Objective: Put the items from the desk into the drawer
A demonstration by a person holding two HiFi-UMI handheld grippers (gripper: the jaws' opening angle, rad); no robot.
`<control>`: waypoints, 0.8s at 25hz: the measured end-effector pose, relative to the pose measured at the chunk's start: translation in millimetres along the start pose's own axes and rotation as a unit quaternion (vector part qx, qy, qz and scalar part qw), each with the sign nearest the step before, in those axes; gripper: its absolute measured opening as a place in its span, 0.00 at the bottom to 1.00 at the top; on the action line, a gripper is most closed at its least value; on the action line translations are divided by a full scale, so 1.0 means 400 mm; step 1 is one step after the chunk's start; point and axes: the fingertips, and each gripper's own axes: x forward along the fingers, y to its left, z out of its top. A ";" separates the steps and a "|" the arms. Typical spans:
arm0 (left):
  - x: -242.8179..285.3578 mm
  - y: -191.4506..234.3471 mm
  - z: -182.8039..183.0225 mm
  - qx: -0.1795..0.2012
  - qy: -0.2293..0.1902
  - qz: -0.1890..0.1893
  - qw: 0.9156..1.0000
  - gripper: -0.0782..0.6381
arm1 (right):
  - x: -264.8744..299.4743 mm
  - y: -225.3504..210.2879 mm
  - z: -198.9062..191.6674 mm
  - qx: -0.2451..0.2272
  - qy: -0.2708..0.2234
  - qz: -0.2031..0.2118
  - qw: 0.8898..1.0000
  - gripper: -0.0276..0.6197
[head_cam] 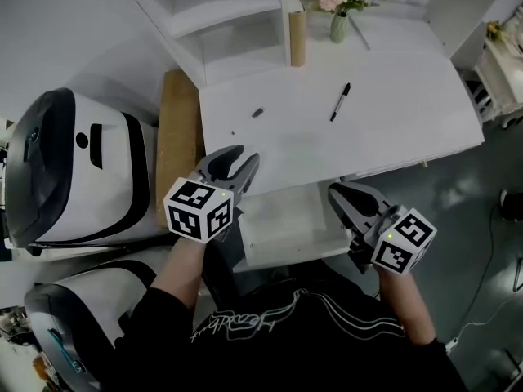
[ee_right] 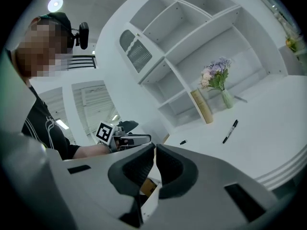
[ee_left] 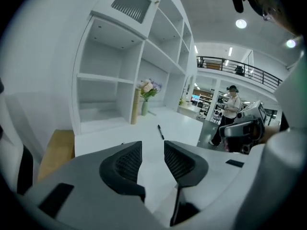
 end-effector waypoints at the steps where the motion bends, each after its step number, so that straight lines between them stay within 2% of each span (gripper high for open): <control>1: 0.023 0.022 -0.006 0.006 0.011 0.005 1.000 0.31 | 0.008 -0.018 0.000 0.002 0.004 0.000 1.000 0.11; 6: 0.130 0.123 -0.041 0.037 0.064 0.025 0.997 0.36 | 0.047 -0.096 -0.006 0.014 0.022 -0.002 1.000 0.11; 14: 0.263 0.281 -0.119 0.058 0.142 0.049 0.987 0.37 | 0.075 -0.173 -0.055 0.040 0.053 0.000 0.998 0.11; 20: 0.318 0.342 -0.177 0.072 0.182 0.058 0.979 0.37 | 0.077 -0.206 -0.085 0.055 0.057 -0.002 0.997 0.11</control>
